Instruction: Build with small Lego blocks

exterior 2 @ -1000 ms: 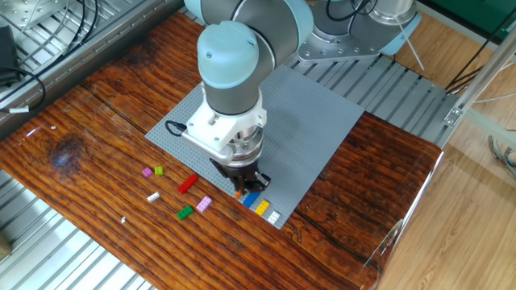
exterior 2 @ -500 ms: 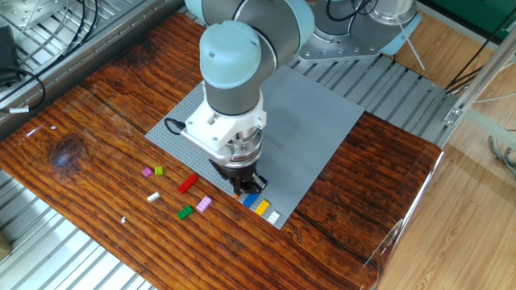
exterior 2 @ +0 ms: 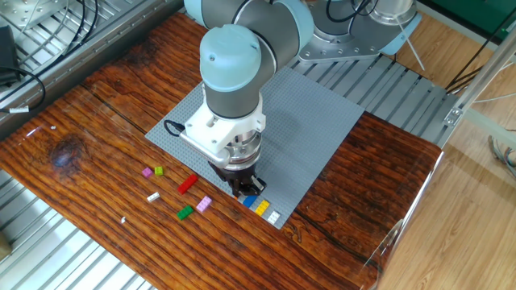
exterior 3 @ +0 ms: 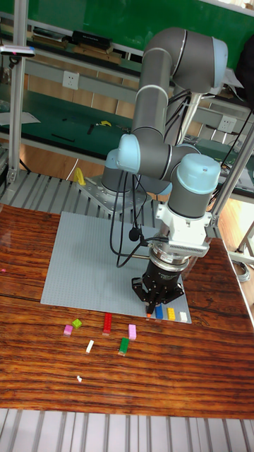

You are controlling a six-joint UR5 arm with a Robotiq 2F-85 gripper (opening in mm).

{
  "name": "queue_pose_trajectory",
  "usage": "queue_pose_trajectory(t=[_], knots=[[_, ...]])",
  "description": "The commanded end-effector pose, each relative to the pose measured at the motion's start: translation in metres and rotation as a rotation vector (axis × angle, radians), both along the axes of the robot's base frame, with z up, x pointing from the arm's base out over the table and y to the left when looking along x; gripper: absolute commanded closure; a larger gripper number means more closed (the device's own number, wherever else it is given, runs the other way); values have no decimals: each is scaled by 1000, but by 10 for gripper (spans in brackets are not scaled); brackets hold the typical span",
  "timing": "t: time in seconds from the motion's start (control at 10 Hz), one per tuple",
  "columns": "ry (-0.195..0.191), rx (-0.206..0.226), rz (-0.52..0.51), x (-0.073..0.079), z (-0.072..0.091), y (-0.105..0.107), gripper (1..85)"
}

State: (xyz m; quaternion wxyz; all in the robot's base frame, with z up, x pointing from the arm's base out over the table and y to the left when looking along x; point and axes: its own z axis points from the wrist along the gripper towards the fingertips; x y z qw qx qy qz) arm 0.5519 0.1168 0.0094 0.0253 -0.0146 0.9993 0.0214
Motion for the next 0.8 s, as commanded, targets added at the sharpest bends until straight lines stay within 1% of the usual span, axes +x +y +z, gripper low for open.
queue_pose_trajectory(t=[0.0,0.1,0.2,0.4,0.5,0.6,0.7], knots=[[5,10,-6,0,0,2,843],[5,10,-4,0,2,1,843],[11,9,2,0,7,-2,843],[34,6,7,-4,23,-7,843],[33,15,9,-4,28,-4,833],[35,8,17,-1,33,-4,817],[25,-7,22,6,38,-5,807]])
